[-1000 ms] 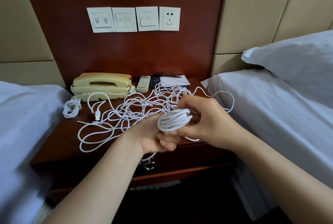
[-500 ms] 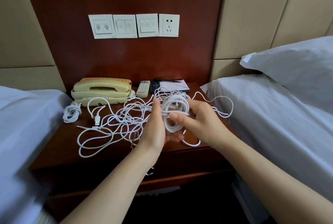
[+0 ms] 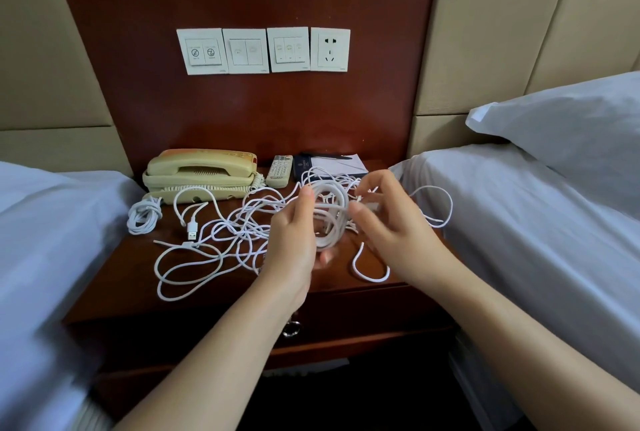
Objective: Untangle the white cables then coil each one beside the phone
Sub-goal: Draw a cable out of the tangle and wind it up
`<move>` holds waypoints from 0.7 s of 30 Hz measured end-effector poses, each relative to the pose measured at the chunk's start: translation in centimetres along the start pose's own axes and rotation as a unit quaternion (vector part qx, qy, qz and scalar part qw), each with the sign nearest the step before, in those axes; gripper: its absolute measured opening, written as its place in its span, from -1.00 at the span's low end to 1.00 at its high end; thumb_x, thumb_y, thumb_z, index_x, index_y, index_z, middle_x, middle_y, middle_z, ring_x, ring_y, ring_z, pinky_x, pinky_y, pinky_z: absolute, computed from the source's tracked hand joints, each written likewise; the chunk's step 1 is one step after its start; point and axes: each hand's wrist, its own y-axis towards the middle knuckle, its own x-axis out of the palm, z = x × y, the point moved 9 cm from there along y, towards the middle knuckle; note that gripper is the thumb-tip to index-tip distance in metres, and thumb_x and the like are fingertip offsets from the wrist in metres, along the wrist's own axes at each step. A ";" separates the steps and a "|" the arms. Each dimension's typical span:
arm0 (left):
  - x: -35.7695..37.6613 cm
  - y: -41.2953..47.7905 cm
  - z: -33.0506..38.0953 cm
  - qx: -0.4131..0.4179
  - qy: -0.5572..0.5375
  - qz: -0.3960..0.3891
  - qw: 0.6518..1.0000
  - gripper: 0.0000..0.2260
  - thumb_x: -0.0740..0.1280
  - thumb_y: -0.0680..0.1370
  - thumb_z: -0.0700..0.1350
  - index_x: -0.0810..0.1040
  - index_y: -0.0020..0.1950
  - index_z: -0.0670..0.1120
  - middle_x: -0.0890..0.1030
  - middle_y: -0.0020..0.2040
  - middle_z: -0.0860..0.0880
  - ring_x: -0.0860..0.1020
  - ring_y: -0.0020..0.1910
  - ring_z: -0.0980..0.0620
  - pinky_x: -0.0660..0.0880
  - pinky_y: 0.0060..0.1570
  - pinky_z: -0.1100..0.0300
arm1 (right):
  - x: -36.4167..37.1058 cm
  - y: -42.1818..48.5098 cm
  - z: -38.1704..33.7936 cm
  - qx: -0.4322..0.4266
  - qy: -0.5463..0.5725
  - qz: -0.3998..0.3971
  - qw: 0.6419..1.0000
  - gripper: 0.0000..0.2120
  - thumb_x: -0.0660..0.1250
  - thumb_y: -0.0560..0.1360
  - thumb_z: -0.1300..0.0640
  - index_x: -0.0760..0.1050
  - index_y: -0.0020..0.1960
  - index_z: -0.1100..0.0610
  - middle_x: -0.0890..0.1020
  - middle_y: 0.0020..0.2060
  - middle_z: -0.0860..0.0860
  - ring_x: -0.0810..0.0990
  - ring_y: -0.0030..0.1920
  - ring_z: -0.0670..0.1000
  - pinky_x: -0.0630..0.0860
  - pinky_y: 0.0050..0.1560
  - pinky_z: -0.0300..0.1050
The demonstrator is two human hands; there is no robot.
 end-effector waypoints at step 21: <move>0.6 -0.1 -2.6 -0.171 -0.027 -0.055 0.983 -0.62 0.10 0.64 0.09 0.50 0.01 -0.20 0.49 -0.54 -0.11 0.24 -0.70 0.11 0.10 -0.67 0.41 | -1.3 -1.7 -2.3 -0.190 -0.115 0.124 0.967 -0.92 0.33 0.48 0.29 0.60 -0.07 0.25 0.60 -0.29 -0.03 0.53 -0.28 -0.14 0.45 -0.21 -0.35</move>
